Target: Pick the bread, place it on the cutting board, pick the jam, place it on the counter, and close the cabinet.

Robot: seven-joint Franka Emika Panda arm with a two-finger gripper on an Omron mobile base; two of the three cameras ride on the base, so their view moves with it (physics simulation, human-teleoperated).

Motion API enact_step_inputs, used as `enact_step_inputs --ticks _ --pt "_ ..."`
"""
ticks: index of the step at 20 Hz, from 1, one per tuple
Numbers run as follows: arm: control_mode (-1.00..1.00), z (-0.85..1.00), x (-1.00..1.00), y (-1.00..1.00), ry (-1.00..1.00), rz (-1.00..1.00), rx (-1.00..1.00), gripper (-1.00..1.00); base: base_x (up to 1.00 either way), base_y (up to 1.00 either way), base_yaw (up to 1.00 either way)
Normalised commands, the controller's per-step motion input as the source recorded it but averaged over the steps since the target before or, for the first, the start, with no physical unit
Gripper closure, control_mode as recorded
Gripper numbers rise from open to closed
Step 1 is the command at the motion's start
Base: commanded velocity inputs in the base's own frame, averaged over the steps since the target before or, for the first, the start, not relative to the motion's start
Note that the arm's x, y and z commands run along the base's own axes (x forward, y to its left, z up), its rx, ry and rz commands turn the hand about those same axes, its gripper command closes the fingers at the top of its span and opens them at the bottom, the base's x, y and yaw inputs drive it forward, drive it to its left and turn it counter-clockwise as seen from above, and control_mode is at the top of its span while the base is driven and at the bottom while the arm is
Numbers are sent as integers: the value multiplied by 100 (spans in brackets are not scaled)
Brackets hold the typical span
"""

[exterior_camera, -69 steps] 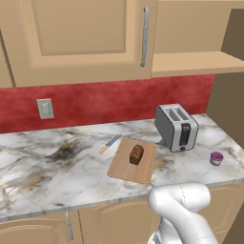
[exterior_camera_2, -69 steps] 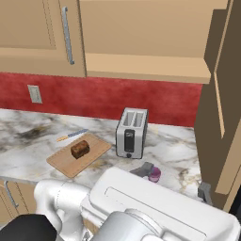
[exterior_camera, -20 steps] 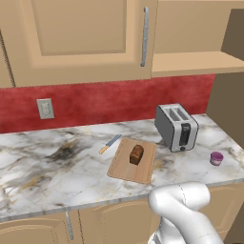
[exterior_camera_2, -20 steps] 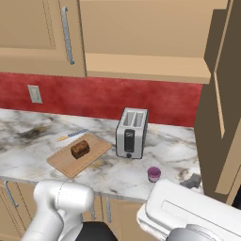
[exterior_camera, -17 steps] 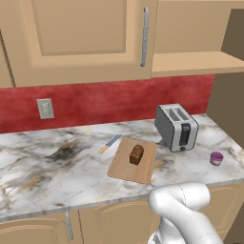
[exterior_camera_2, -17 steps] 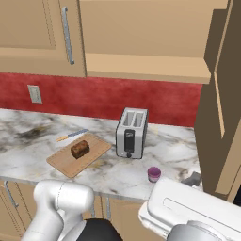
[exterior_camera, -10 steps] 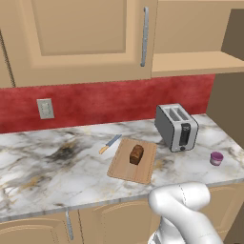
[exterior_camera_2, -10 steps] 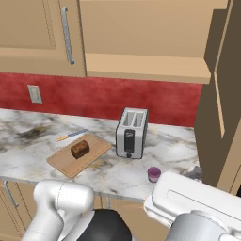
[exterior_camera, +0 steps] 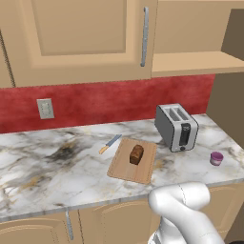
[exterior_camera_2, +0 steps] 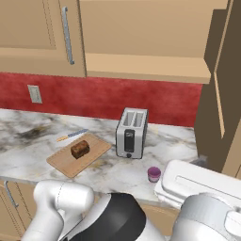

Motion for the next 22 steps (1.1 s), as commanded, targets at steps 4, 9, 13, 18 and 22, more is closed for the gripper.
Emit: enact_step_inputs --ticks 4,9,13,18,22 --pt "-100 -6 34 -1 0 3 0 -100 0 0 0" --pt "-100 -8 31 0 0 4 0 -100 0 0 0" --pt "-100 -11 14 0 -2 9 0 -100 0 0 0" --pt "-100 -12 0 0 -5 17 0 -100 0 0 0" --pt "-100 -11 1 3 -5 18 0 -100 0 0 0"
